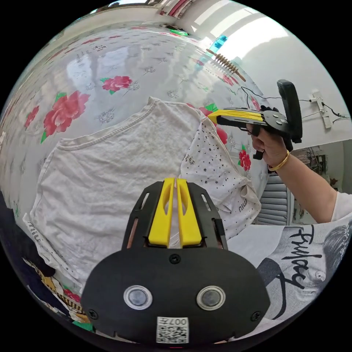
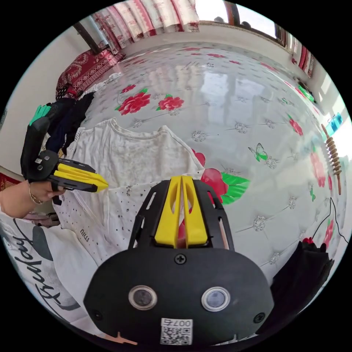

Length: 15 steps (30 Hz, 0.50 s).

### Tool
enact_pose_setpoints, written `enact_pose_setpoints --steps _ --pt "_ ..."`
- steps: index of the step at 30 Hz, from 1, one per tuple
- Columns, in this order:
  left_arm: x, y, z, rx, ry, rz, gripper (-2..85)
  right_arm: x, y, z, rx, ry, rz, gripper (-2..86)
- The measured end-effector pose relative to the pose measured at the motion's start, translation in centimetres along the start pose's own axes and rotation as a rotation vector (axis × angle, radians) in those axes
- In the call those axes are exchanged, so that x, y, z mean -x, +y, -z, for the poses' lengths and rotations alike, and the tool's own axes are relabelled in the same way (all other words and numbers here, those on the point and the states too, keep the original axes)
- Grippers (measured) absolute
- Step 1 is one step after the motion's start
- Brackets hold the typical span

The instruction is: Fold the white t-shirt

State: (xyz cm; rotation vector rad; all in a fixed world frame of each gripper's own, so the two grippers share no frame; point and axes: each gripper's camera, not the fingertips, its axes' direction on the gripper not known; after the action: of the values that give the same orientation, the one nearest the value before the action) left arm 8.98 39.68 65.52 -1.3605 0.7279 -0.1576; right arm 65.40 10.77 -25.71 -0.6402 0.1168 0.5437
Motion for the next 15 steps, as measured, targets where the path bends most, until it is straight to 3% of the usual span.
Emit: enact_pose_setpoints --steps 6,9,15 --pt "9.2 14.0 8.1 -0.295 -0.278 0.441 5.7 1.6 4.3 3.9 -0.093 -0.106 -0.142 -0.3" --pt "13.1 19.7 9.8 -0.295 -0.405 0.587 8.3 4.2 5.5 3.7 -0.064 -0.139 -0.164 -0.3" --pt "17.4 24.0 8.6 -0.228 -0.384 0.585 10.2 11.3 4.8 3.0 -0.035 -0.169 -0.085 -0.2"
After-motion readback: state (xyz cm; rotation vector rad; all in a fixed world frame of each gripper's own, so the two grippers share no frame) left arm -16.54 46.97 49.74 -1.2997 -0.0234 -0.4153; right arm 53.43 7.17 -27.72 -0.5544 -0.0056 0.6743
